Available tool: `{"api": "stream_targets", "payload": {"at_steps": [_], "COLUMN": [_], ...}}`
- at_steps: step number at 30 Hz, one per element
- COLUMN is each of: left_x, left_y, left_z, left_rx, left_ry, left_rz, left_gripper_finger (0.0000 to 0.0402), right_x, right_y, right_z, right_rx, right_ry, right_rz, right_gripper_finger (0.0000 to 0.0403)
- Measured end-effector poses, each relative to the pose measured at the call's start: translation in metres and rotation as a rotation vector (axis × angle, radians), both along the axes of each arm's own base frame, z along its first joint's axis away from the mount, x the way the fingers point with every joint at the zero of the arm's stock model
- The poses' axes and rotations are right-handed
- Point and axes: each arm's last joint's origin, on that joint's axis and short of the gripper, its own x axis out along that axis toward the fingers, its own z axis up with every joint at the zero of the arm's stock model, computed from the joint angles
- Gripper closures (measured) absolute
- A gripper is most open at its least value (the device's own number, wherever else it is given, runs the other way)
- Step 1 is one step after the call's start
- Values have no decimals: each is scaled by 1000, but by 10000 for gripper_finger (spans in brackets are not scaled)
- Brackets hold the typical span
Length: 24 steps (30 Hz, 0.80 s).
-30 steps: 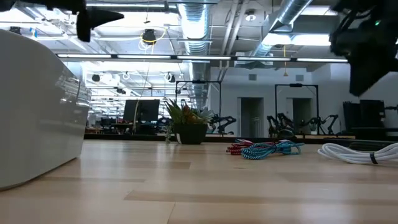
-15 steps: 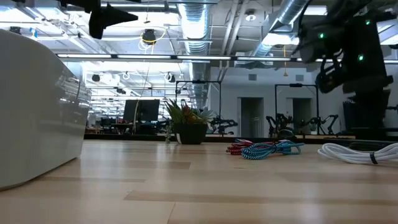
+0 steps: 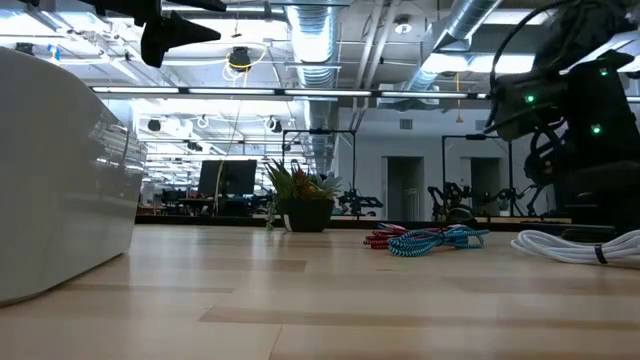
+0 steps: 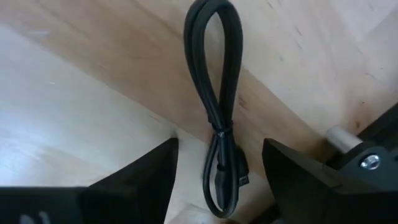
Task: Pick and place USB-C Cables
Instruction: Put the black USB cable into the gray bin
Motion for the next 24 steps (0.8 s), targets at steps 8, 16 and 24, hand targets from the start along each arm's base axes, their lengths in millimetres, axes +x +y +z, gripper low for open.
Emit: {"api": "stream_targets", "payload": {"at_steps": [8, 16, 24], "left_x": [0, 0, 1], "left_y": [0, 0, -2], "left_z": [0, 0, 0], "left_rx": [0, 0, 22], "left_ry": [-1, 0, 11], "left_rz": [0, 0, -75], "left_gripper_finger": [192, 192, 192], "right_x": [9, 14, 50], "right_y": [1, 0, 2], "right_z": [3, 4, 34], "right_rx": [0, -25, -197], "right_ry": [-55, -93, -318], "right_rz": [-34, -65, 16], "right_gripper_finger": [234, 386, 390]}}
